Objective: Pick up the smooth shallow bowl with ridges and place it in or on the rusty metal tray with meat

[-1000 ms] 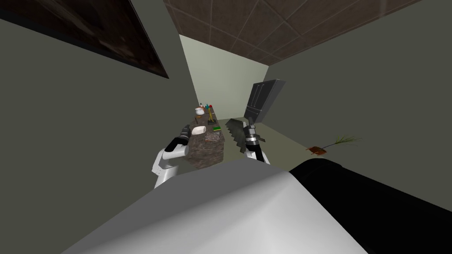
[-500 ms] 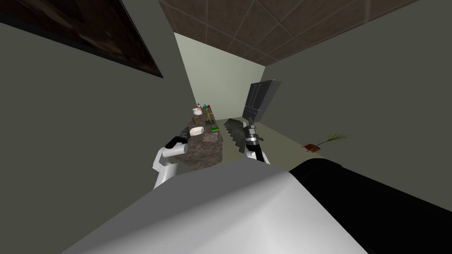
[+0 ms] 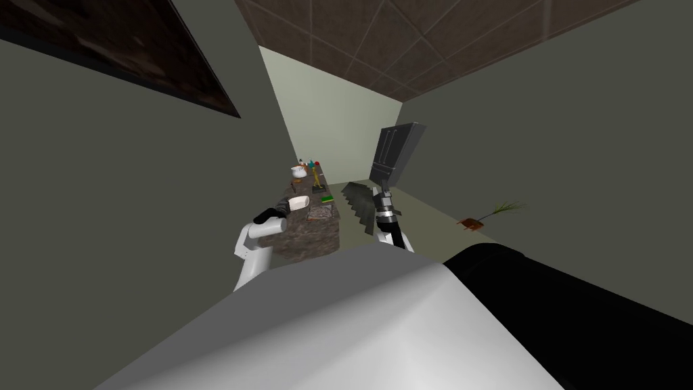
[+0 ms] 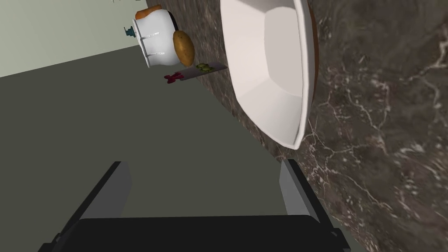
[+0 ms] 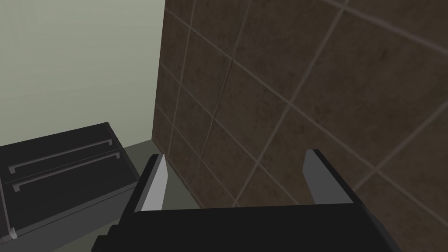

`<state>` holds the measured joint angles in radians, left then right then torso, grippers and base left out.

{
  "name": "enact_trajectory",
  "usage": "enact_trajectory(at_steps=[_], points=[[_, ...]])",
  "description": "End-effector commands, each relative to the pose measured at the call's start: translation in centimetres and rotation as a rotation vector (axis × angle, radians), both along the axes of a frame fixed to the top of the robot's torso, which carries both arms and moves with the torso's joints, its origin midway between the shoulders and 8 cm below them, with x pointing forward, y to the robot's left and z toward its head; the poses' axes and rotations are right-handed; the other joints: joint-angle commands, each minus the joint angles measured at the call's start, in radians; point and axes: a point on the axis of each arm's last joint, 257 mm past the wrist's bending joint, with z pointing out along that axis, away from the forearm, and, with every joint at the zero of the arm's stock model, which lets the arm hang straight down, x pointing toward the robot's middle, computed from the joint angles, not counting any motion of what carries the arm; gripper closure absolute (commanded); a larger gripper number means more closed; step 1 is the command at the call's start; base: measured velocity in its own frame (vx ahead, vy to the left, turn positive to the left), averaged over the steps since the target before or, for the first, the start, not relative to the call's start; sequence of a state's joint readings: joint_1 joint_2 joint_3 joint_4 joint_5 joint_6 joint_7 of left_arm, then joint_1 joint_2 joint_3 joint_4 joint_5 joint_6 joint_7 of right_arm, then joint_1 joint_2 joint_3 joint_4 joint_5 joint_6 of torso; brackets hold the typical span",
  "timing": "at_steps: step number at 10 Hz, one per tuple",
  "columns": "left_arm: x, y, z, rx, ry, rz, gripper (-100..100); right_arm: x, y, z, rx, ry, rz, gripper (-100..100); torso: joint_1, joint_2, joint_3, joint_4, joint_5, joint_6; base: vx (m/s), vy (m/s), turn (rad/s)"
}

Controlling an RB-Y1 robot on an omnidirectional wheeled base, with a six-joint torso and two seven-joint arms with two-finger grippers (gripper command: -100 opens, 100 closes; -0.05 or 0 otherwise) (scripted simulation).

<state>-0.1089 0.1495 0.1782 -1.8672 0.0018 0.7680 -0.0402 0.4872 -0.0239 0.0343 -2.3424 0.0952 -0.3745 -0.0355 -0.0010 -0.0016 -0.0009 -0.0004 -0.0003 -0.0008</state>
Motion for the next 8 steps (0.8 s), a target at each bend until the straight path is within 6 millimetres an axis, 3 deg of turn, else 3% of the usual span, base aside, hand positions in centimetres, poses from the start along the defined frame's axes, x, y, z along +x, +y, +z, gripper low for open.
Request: enact_trajectory(at_steps=[1, 5, 8], points=[[-0.1, 1.0, -1.2, -0.018, 0.050, 0.027, -100, 0.0, 0.0, 0.0, 0.000, 0.000, 0.000, 0, 0.000, 0.000, 0.000, 0.000, 0.000, 0.000, 0.025, -0.025, -0.070], [-0.4, 2.8, -3.0, -0.050, 0.124, 0.073, -100, 0.0, 0.0, 0.0, 0.000, 0.000, 0.000, 0, 0.000, -0.002, -0.001, 0.000, 0.000, 0.000, 0.039, -0.021, -0.064], [-1.2, 5.3, -5.4, -0.099, 0.219, 0.137, -100, 0.0, 0.0, 0.0, 0.000, 0.000, 0.000, 0, 0.000, -0.001, -0.001, 0.000, 0.000, 0.000, 0.047, -0.019, -0.094]])
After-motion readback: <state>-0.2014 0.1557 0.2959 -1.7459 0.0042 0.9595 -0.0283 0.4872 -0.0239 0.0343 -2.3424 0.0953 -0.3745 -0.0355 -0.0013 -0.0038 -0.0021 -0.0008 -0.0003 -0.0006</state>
